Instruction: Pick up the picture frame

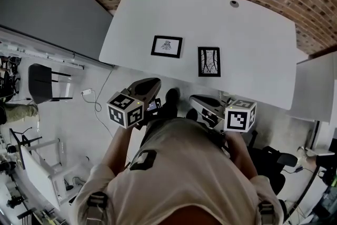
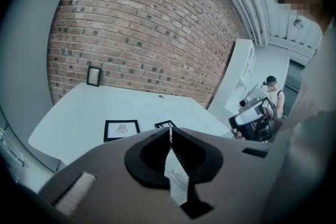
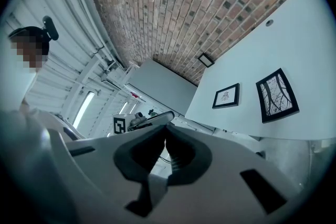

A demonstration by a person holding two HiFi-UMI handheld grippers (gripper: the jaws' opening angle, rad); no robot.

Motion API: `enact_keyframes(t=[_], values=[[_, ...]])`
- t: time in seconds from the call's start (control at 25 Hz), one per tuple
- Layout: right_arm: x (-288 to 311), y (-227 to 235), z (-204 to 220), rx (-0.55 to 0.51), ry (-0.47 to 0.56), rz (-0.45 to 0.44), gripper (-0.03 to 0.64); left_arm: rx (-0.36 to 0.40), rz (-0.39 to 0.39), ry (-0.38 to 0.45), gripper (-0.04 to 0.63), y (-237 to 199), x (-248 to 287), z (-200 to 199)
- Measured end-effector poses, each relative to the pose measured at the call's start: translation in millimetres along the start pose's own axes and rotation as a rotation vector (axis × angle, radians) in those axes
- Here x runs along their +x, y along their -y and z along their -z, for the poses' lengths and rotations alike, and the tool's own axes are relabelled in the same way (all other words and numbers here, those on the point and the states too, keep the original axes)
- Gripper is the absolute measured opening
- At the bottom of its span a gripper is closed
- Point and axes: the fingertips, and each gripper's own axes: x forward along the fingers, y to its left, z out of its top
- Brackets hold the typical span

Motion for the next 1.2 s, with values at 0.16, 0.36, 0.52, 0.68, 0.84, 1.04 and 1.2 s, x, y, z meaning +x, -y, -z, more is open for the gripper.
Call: enact_keyframes(t=[0.16, 0.36, 0.52, 0.68, 0.84, 1.04, 1.2], values=[[10, 4, -11, -0.009, 0.005, 0.032, 0.006, -0.006, 0.003, 0.004, 0.014, -22, 2, -3], [24, 7, -27, -0.024, 0.000, 0.072, 0.006, -0.015, 0.002, 0.020, 0.014, -53, 8, -12], [43, 7, -41, -0.042, -0.036, 0.131, 0.006, -0.004, -0.027, 0.028, 0.014, -86, 11, -20], [67, 10, -51, -0.032, -0.032, 0.153, 0.006, 0.002, -0.081, 0.012, 0.014, -127, 13, -17], [85, 11, -52, -0.010, -0.055, 0.127, 0.006, 0.007, -0.145, -0.014, 0.014, -164, 30, -18], [99, 18, -56, 0.007, -0.082, 0.202, 0.006, 0.041, -0.122, -0.072, 0.014, -197, 65, -17], [106, 22, -62, 0.034, -0.056, 0.219, 0.006, 0.090, -0.105, -0.105, 0.014, -212, 86, -14]])
